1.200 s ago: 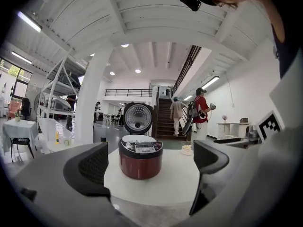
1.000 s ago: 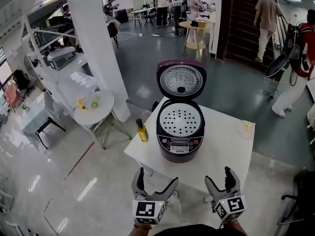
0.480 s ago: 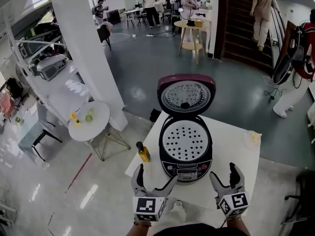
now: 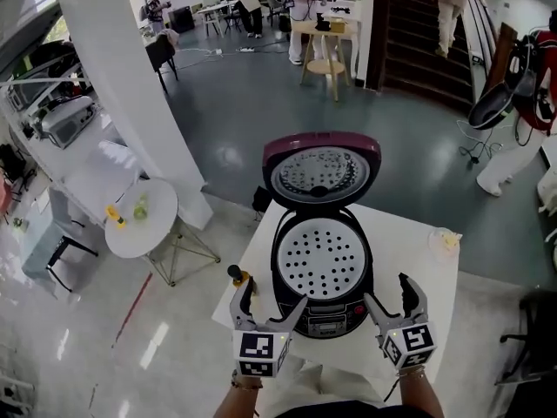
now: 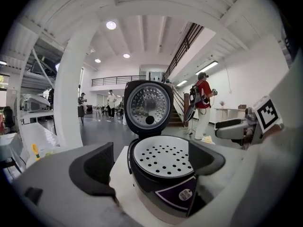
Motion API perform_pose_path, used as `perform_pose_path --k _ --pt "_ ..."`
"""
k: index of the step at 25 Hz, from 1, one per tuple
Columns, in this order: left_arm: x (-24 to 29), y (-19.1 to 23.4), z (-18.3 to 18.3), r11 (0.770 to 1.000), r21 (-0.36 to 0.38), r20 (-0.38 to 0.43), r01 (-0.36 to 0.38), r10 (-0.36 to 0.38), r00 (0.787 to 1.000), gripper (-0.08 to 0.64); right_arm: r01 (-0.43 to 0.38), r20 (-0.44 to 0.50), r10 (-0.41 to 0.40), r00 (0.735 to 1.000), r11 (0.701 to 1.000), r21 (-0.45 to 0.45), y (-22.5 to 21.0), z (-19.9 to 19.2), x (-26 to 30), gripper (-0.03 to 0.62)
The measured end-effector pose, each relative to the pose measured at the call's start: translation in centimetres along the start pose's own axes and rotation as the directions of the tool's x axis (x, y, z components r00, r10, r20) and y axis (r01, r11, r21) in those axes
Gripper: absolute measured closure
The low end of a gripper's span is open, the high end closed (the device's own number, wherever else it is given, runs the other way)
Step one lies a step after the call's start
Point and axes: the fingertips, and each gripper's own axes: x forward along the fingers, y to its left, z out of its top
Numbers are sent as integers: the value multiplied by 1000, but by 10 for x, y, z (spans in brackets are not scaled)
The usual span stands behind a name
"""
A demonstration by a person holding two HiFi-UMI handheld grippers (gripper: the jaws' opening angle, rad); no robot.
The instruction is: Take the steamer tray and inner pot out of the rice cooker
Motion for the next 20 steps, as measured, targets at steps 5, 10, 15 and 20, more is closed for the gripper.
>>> perform_pose_path --k 5,10,15,20 --pt "31 18 -2 997 42 -69 -62 65 995 74 -35 -117 30 993 999 -37 -7 -8 36 222" --pt "74 22 -19 992 119 -223 -35 62 973 72 -79 -247 49 968 990 -112 -14 -13 85 223" --pt "110 25 -48 981 176 -416 75 5 910 72 -135 -347 80 934 981 -138 -15 -21 126 227" --pt "135 37 -61 973 201 -536 112 13 844 72 -211 -524 -2 852 914 -347 -17 -42 158 227"
